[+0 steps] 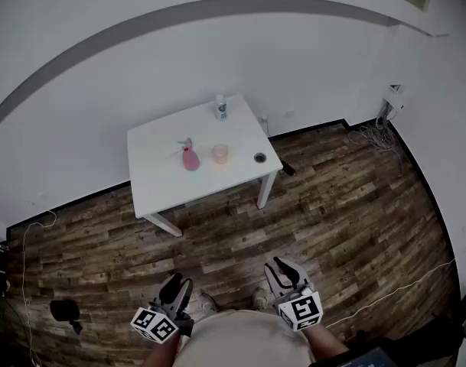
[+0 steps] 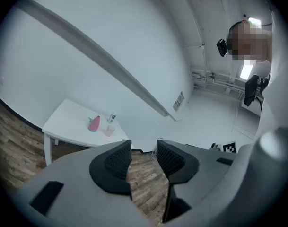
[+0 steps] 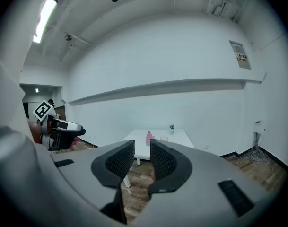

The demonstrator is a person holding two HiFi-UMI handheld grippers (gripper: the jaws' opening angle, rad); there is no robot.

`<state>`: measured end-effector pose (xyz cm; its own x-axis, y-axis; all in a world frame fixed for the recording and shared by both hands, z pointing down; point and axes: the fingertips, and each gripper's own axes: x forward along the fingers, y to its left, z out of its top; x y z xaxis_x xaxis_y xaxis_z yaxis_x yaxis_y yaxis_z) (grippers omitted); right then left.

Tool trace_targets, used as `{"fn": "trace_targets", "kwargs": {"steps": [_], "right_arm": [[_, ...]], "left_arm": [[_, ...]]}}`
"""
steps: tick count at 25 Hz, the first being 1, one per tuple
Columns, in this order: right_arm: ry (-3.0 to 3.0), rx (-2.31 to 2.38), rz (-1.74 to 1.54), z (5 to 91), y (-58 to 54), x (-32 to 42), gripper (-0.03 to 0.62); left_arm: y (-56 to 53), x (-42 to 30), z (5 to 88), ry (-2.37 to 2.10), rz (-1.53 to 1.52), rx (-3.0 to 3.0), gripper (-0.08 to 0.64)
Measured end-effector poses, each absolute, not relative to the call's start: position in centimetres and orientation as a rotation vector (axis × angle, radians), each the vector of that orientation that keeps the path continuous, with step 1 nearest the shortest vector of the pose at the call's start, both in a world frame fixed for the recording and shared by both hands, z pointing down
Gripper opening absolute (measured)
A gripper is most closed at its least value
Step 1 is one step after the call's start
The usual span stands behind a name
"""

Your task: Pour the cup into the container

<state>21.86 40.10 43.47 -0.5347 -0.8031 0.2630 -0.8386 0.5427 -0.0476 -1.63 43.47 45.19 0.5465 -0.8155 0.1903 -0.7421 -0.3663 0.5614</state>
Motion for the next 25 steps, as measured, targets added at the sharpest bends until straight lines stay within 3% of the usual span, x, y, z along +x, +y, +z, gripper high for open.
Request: {"fn": "trace_targets", "kwargs": {"steps": [19, 25], "right_arm": [[-2.743, 1.347, 0.303, 43.1, 42.2, 30.7, 0.109], [-2.738, 1.361, 0.222, 43.0, 42.1, 32.8, 0.109]], "left_arm": [[45.9, 6.6, 46.0, -1.355, -0.161, 2.147, 0.169], [47.1, 7.4, 45.9, -1.462, -0.158, 2.123, 0.033]]}}
